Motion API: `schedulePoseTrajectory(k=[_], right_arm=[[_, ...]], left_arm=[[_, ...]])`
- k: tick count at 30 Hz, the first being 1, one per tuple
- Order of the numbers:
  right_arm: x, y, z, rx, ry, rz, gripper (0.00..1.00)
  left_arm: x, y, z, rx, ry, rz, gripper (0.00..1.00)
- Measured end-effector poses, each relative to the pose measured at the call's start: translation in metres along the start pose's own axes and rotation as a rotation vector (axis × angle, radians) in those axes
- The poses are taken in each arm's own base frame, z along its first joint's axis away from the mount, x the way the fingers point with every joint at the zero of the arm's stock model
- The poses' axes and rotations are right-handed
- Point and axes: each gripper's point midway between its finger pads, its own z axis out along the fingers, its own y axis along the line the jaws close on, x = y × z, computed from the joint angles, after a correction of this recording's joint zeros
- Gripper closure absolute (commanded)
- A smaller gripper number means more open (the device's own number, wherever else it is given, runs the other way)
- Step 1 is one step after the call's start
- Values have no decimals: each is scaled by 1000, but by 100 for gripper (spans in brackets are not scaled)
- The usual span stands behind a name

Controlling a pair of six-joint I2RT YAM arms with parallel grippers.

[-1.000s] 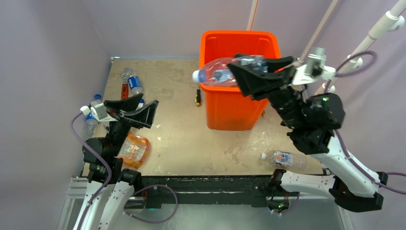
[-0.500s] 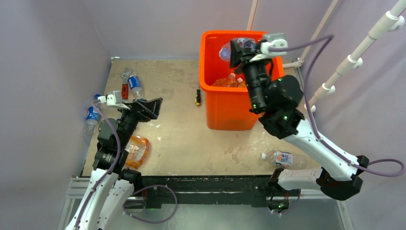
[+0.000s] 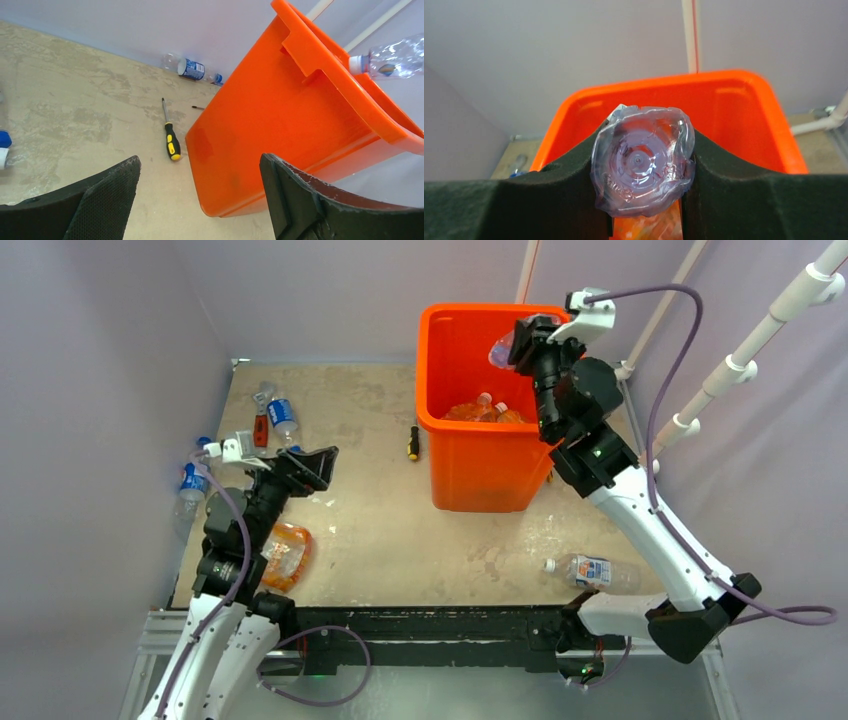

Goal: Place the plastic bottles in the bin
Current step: Place the plastic bottle in the trash bin, then pick up the plastic bottle at the center of the board.

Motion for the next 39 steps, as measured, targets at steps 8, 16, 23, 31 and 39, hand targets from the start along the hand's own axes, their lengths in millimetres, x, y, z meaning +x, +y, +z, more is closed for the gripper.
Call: schedulePoseTrajectory(k=[8, 16, 23, 31, 39], right_arm=[[83, 26, -2, -108, 224, 85, 75], [122, 25, -23, -125, 394, 81, 58], [97, 27, -30, -142, 418, 88, 26], [82, 24, -42, -164, 441, 77, 1], [53, 19, -63, -212, 420, 99, 1]], left_arm=[[-5, 28, 16, -178, 2, -16, 12], [7, 49, 55, -283, -4, -187, 17], [33, 61, 80, -328, 66, -267, 16], [38, 72, 89, -379, 47, -326, 13], [77, 98, 103, -480, 150, -323, 13]])
